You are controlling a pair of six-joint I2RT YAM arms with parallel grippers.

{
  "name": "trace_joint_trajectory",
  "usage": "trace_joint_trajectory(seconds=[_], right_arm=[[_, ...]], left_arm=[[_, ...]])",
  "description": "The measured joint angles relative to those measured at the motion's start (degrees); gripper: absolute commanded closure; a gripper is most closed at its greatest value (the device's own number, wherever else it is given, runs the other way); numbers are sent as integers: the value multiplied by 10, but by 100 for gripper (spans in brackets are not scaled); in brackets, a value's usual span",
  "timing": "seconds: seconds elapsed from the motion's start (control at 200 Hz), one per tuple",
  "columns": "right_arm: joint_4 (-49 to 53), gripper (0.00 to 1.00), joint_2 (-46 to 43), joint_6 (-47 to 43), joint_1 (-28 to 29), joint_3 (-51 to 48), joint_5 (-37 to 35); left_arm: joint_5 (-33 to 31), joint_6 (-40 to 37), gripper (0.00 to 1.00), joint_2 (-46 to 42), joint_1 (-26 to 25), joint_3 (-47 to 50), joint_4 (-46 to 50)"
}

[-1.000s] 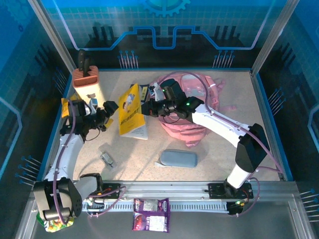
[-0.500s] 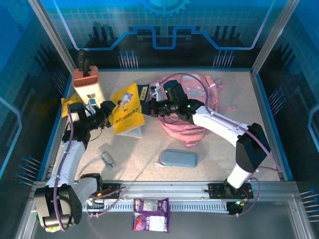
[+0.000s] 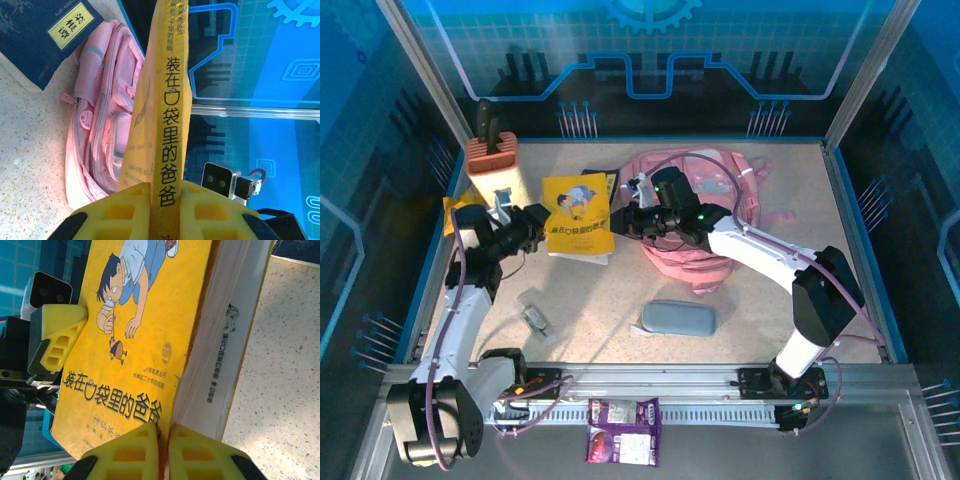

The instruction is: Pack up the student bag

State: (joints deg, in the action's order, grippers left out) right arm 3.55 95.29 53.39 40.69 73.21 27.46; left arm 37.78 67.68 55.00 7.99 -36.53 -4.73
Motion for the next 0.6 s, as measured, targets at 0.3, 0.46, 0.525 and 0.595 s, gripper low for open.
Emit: trace_joint_trajectory(seconds=[0.3, 0.46, 0.525, 0.595], right_arm=[[6, 15, -37, 11, -1, -37, 2], [-24, 6, -44, 46, -2, -44, 20], [-47, 6, -44, 65, -2, -50, 28], [-76, 7, -46, 86, -2, -61, 34]], left_arm=[[-6, 26, 100, 0, -25, -38, -16], [-21, 53, 100, 4, -63, -57, -40], [-27, 59, 100, 8, -74, -62, -47], [-35, 59, 100, 14, -83, -70, -46]])
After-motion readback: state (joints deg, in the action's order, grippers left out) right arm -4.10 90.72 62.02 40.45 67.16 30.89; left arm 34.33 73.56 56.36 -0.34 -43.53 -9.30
